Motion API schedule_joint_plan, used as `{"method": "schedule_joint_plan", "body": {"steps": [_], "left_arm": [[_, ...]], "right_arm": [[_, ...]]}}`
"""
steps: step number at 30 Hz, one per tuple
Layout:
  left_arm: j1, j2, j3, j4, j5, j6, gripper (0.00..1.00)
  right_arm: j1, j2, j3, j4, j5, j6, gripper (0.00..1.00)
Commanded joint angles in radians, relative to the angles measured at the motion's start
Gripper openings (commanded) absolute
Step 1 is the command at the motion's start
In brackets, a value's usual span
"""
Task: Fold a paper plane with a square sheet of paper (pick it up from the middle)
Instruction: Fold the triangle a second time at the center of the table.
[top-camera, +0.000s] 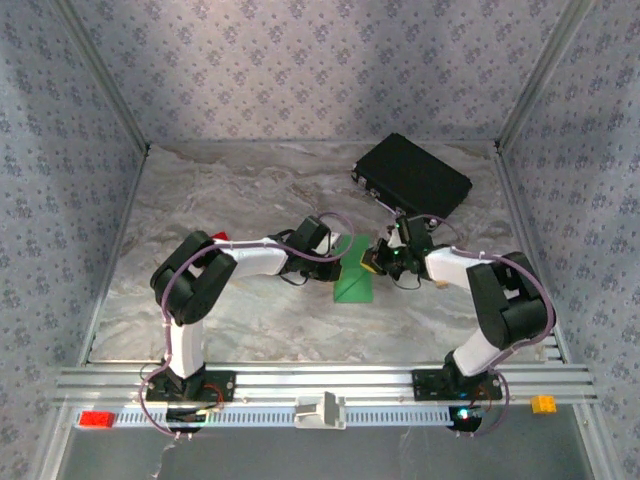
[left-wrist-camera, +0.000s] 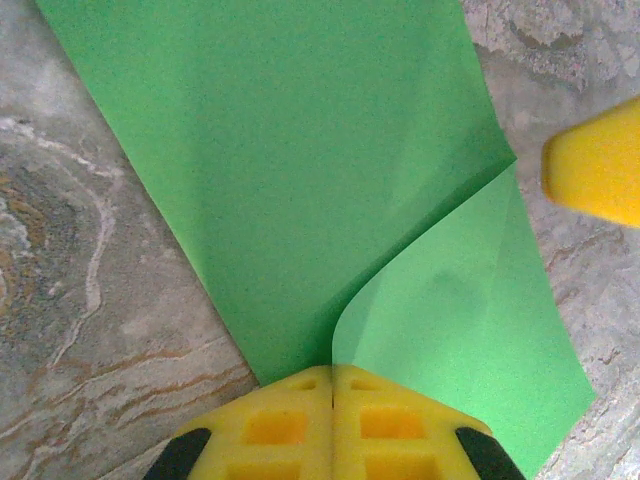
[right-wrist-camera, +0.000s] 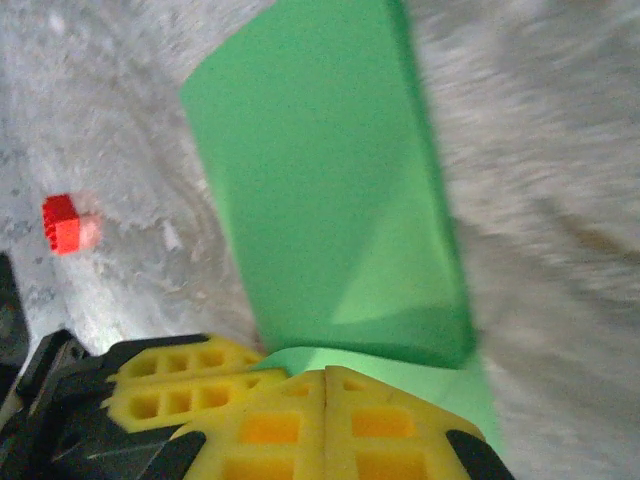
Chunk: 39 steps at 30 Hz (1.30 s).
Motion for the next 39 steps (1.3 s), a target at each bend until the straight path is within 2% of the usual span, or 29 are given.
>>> {"method": "schedule_joint_plan", "body": {"steps": [1,7,14,16,22,23,25,31,35,39], "left_arm": [[0.007,0.019,0.018,-0.038,0.013,0.008,0.00],[0.008,0.020,0.021,-0.038,0.015,0.006,0.00],[0.007,-0.007,0.035,-0.046,0.007,0.005,0.00],[0.007,-0.027,0.045,-0.053,-0.003,0.001,0.06],[0.007,-0.110,0.050,-0.091,-0.055,-0.017,0.33],[0.007,-0.131,0.038,-0.089,-0.054,-0.023,0.33],[0.004,-0.173,0.014,-0.076,-0.041,-0.035,0.31],[-0.029,-0.180,0.009,-0.070,0.159,-0.044,0.08],[-0.048,-0.109,0.037,-0.069,0.275,-0.059,0.06],[-0.058,-0.041,0.063,-0.057,0.314,-0.071,0.05]], "right_arm": [[0.038,0.006,0.000,0.025,-0.026,0.024,0.03],[0.045,0.069,-0.027,0.070,-0.014,0.039,0.02],[0.039,0.104,-0.056,0.015,0.046,0.011,0.00],[0.035,0.113,-0.068,0.026,0.048,0.010,0.00],[0.032,0.127,-0.079,0.067,0.039,0.035,0.00],[0.032,0.126,-0.079,0.067,0.039,0.036,0.00],[0.031,0.126,-0.079,0.068,0.038,0.041,0.00],[0.029,0.122,-0.079,0.067,0.036,0.046,0.00],[0.028,0.119,-0.079,0.067,0.036,0.046,0.00],[0.029,0.119,-0.080,0.065,0.034,0.047,0.00]]}}
